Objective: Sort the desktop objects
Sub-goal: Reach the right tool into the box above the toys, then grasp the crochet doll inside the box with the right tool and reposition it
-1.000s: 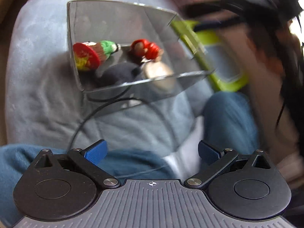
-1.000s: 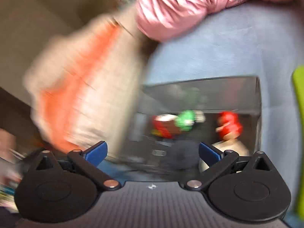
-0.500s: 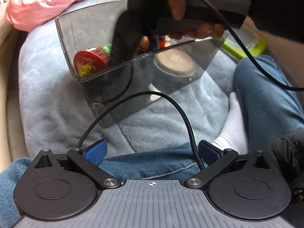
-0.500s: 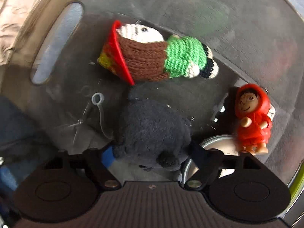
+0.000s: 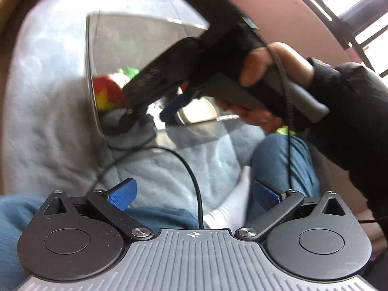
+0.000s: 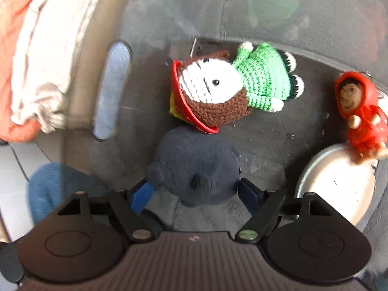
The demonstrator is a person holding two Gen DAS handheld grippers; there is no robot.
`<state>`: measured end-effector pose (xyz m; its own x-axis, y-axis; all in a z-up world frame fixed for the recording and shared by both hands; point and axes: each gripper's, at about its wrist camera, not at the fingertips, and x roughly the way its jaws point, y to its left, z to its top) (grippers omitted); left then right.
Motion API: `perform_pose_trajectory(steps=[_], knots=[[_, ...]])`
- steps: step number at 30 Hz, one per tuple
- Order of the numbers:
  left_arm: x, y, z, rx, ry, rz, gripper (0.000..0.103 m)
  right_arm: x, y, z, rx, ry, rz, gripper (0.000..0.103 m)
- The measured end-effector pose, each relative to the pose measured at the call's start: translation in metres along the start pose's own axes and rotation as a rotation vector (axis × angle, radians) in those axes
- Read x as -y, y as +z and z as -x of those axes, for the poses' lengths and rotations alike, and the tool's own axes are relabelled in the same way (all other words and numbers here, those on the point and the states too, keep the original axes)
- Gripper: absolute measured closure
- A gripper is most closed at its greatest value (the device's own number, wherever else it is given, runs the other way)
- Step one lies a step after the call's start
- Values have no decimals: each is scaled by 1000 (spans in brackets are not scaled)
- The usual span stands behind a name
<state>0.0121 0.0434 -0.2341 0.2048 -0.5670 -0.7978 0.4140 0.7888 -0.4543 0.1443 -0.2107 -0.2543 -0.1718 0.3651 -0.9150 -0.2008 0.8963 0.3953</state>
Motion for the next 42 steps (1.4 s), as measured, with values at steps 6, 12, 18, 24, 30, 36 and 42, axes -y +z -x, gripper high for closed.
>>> perform_pose_trajectory(steps=[6, 12, 18, 24, 30, 36, 42], knots=[[27, 27, 11, 30, 89, -88, 0, 26, -34, 74, 217, 8, 3, 13], [33, 61, 7, 54, 228, -124, 0, 51, -58, 133, 461, -171, -5, 25], [11, 56, 20, -35, 144, 32, 0, 71, -36, 130, 285, -47, -239, 37], [39, 13, 47, -84, 11, -100, 0, 67, -5, 78, 265, 84, -505, 23], [22, 0, 59, -52, 45, -26, 0, 68, 21, 10, 203, 160, -719, 27], [3, 1, 46, -78, 44, 71, 0, 64, 27, 8, 249, 223, -690, 49], [10, 4, 41, -82, 24, 35, 0, 49, 19, 22, 254, 105, -540, 47]])
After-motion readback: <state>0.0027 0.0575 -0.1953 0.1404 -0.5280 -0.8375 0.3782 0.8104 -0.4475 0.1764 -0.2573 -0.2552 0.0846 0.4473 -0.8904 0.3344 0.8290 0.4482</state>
